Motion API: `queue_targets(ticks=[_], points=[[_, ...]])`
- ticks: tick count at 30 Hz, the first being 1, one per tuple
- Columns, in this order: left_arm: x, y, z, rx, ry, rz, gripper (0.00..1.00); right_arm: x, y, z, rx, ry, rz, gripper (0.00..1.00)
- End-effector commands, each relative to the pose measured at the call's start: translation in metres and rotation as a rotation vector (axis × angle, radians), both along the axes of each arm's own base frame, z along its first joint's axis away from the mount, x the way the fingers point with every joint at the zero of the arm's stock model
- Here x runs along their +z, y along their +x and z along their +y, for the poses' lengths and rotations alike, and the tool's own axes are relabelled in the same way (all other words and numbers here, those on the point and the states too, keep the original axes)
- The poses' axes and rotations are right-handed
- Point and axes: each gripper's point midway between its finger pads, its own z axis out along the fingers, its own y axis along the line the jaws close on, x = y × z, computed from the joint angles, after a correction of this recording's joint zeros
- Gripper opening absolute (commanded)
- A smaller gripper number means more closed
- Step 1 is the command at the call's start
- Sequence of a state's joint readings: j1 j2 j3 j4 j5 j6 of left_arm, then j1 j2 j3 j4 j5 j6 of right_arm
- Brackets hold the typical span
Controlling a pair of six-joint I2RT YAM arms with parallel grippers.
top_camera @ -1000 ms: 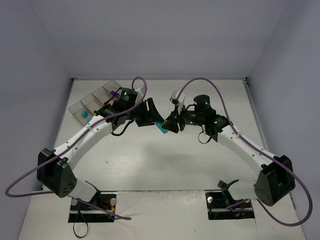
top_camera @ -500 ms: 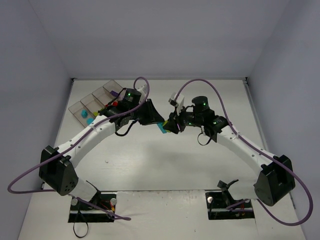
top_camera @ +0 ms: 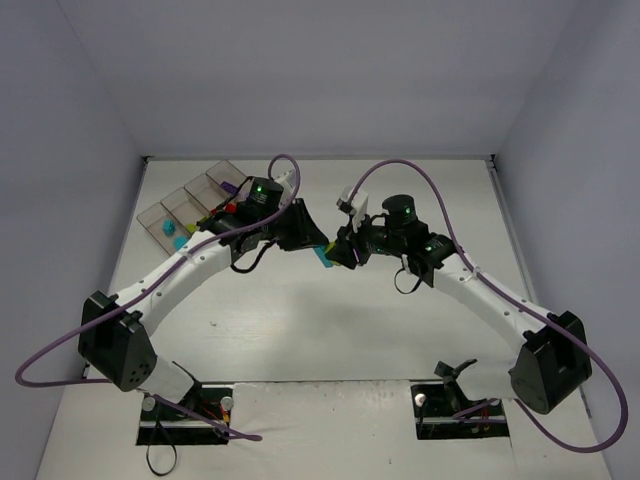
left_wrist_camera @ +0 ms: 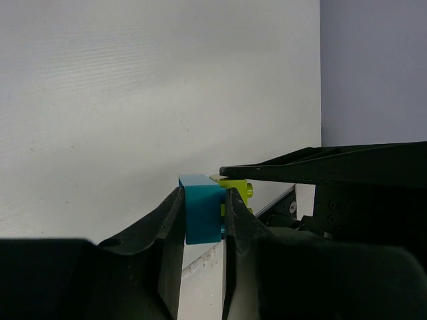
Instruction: Sort the legos into containers by color
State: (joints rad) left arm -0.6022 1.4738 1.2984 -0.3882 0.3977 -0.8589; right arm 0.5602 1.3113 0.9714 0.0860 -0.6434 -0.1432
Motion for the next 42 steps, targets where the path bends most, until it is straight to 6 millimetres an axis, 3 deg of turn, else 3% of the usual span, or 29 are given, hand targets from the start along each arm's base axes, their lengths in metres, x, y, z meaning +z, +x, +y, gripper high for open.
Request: queue_targets(ticks=[1,9,17,20,23,26,29,31,32,35,42], points=[[0.011,0.003,-0.001,-0.022,0.017,-0.065,0.0,0.048,0.008,0.002,-0.035,0.096,-0.143,0.0],[-0.016,0.015,0.019,0.029,0.074,-0.063,0.0,0.07,0.004,-0.004,-0.073,0.135,-0.175,0.0],[-0.017,0.023,0.028,0.055,0.028,-0.078,0.0,0.063,0.0,-0.008,-0.09,0.141,-0.151,0.0],[-0.011,0.03,0.048,0.097,0.043,-0.103,0.0,0.061,-0.002,-0.009,-0.089,0.142,-0.144,0.0],[-0.004,0.042,0.093,0.198,0.119,-0.135,0.0,0.057,-0.004,-0.009,-0.089,0.141,-0.128,0.0],[0.0,0.054,0.164,0.362,0.25,-0.144,0.0,0.053,-0.005,-0.008,-0.09,0.142,-0.109,0.0],[-0.003,0.048,0.238,0.518,0.409,-0.095,0.0,0.046,-0.006,-0.006,-0.086,0.132,-0.094,0.0],[-0.004,0.048,0.272,0.591,0.455,-0.082,0.0,0.042,-0.005,-0.005,-0.082,0.126,-0.087,0.0],[-0.008,0.048,0.303,0.676,0.461,-0.053,0.0,0.041,-0.005,-0.005,-0.081,0.124,-0.086,0.0],[-0.015,0.057,0.337,0.755,0.454,-0.037,0.0,0.036,-0.004,0.0,-0.069,0.117,-0.079,0.0],[-0.034,0.091,0.378,0.854,0.502,-0.002,0.0,0.03,-0.006,0.009,-0.04,0.118,-0.068,0.0]])
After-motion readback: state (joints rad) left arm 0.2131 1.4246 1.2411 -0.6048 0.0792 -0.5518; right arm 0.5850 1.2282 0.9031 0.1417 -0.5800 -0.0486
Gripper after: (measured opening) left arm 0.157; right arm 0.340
